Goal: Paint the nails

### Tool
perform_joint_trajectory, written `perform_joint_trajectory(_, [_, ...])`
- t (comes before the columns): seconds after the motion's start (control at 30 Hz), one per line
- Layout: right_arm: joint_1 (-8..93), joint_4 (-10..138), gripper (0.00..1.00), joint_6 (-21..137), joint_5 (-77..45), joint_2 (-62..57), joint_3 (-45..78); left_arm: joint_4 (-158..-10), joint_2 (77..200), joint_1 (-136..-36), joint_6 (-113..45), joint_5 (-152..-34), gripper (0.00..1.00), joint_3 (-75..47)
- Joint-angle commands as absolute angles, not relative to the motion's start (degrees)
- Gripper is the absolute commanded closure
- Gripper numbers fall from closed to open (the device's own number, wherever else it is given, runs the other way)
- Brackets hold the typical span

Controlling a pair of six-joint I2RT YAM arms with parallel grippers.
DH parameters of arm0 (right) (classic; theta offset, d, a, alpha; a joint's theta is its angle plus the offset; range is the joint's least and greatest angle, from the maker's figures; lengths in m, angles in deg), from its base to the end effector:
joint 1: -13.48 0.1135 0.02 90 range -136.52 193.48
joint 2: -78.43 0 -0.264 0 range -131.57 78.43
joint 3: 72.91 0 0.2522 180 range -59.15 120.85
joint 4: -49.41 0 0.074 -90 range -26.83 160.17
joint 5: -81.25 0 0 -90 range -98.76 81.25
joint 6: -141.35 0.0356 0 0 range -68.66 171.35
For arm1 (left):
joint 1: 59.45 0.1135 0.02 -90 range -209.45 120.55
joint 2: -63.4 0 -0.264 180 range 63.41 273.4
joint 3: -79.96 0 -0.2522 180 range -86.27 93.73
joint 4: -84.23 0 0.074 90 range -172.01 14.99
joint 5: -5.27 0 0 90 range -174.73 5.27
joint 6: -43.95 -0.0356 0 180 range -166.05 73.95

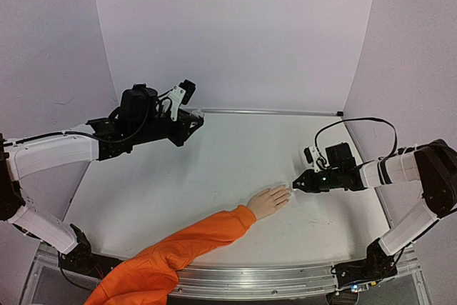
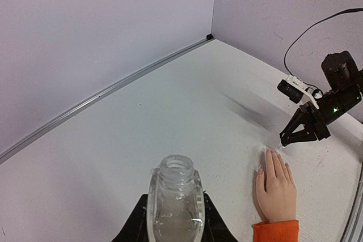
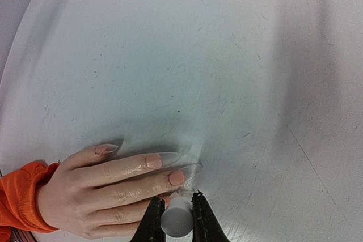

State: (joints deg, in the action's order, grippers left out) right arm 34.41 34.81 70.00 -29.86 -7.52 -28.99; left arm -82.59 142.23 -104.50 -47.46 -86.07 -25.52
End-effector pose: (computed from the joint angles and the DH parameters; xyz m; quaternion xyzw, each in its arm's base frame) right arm 0.2605 0.1134 0.1586 -0.1118 0.8381 0.3201 0.4274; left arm 0.2289 -0.2305 0.3206 0.3244 0.7382 -0.2286 0.5455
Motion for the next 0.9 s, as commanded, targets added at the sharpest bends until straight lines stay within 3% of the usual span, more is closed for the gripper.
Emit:
perform_joint_trajectory(0.0, [34.7,35.5,1.0,70.6,-28.7,-7.4,-26.8,-86.0,141.3,-104.3,-47.5,-86.0,1.0,-22.4])
perform_joint_trajectory(0.57, [34.7,35.8,1.0,69.9,-30.3,-1.0,-29.9,-86.0,140.6,-104.3,-47.5,-85.8,1.0,-23.0])
perform_joint_trajectory(0.87, [34.8,35.7,1.0,69.7,-32.3,-4.1,-29.4,-86.0,140.7,-104.3,-47.1,-86.2,1.0,-22.7])
